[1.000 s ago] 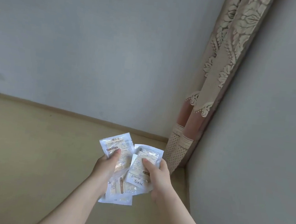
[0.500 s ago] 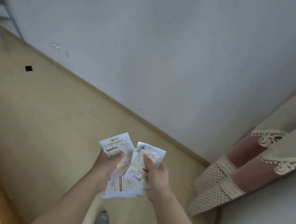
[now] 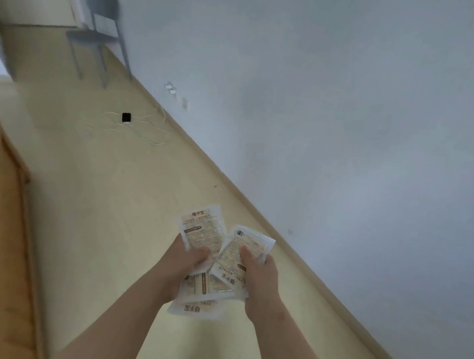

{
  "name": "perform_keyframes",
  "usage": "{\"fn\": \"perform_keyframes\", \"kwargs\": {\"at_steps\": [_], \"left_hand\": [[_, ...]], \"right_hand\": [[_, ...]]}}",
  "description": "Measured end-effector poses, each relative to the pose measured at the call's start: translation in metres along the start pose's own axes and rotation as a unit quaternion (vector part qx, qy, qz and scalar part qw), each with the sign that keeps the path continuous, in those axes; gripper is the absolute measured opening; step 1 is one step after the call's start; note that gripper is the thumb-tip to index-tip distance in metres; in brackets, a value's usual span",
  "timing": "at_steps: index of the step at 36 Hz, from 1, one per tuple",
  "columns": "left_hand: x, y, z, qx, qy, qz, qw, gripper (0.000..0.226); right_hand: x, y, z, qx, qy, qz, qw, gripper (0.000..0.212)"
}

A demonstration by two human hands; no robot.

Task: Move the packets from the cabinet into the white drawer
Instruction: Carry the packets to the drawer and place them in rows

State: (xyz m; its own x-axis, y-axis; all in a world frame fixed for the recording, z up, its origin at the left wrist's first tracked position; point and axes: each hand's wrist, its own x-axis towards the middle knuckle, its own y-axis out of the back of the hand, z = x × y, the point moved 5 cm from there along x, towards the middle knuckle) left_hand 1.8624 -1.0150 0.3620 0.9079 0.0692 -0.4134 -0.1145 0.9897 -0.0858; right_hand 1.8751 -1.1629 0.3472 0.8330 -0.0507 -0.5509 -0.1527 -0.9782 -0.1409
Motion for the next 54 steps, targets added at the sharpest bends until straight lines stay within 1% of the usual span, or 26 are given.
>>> {"fn": "perform_keyframes", "kwargs": {"at_steps": [2, 6, 10, 12, 15, 18, 20, 23, 27, 31, 34, 36, 41, 46, 49, 52, 54], "left_hand": [[0.026, 0.023, 0.010, -0.016, 0.001, 0.035, 0.999, 0.019], [0.079, 0.071, 0.029, -0.048, 0.000, 0.109, 0.993, 0.019], [0.141, 0.116, 0.060, -0.058, -0.029, 0.165, 0.984, 0.020], [0.175, 0.135, 0.079, -0.055, -0.043, 0.177, 0.982, 0.020], [0.225, 0.165, 0.108, -0.065, -0.038, 0.187, 0.980, 0.020], [0.267, 0.202, 0.133, -0.105, -0.012, 0.199, 0.974, 0.020], [0.290, 0.233, 0.142, -0.135, 0.015, 0.230, 0.964, 0.020], [0.317, 0.279, 0.150, -0.175, 0.047, 0.282, 0.942, 0.022], [0.350, 0.341, 0.157, -0.231, 0.065, 0.339, 0.910, 0.018], [0.395, 0.412, 0.172, -0.258, 0.061, 0.363, 0.893, 0.016], [0.428, 0.471, 0.188, -0.279, 0.059, 0.370, 0.884, 0.021], [0.448, 0.511, 0.203, -0.287, 0.060, 0.375, 0.880, 0.020], [0.502, 0.608, 0.254, -0.277, 0.046, 0.397, 0.874, 0.017], [0.559, 0.683, 0.283, -0.280, 0.073, 0.411, 0.864, 0.018], [0.597, 0.728, 0.294, -0.288, 0.078, 0.418, 0.858, 0.020], [0.641, 0.778, 0.306, -0.302, 0.075, 0.440, 0.842, 0.017], [0.672, 0.811, 0.320, -0.311, 0.068, 0.454, 0.833, 0.014]], "right_hand": [[0.026, -0.031, -0.010, -0.011, -0.019, -0.022, 1.000, 0.021], [0.079, -0.098, -0.023, -0.022, -0.079, -0.099, 0.992, 0.020], [0.141, -0.163, -0.048, -0.041, -0.085, -0.161, 0.982, 0.022], [0.173, -0.194, -0.064, -0.049, -0.078, -0.193, 0.977, 0.019], [0.222, -0.242, -0.093, -0.066, -0.080, -0.234, 0.967, 0.024], [0.262, -0.296, -0.122, -0.087, -0.078, -0.263, 0.958, 0.015], [0.284, -0.335, -0.135, -0.106, -0.075, -0.273, 0.953, 0.009], [0.311, -0.394, -0.139, -0.126, -0.082, -0.292, 0.944, 0.009], [0.350, -0.472, -0.134, -0.154, -0.094, -0.296, 0.938, 0.021], [0.387, -0.558, -0.130, -0.179, -0.092, -0.326, 0.924, 0.013], [0.414, -0.626, -0.130, -0.178, -0.099, -0.322, 0.925, 0.024], [0.430, -0.673, -0.134, -0.182, -0.101, -0.325, 0.923, 0.027], [0.466, -0.787, -0.152, -0.173, -0.105, -0.332, 0.921, 0.024], [0.511, -0.874, -0.159, -0.160, -0.128, -0.327, 0.923, 0.017], [0.548, -0.928, -0.154, -0.154, -0.140, -0.327, 0.922, 0.024], [0.589, -0.993, -0.155, -0.162, -0.138, -0.346, 0.914, 0.031], [0.617, -1.038, -0.162, -0.167, -0.132, -0.359, 0.909, 0.033]]}}
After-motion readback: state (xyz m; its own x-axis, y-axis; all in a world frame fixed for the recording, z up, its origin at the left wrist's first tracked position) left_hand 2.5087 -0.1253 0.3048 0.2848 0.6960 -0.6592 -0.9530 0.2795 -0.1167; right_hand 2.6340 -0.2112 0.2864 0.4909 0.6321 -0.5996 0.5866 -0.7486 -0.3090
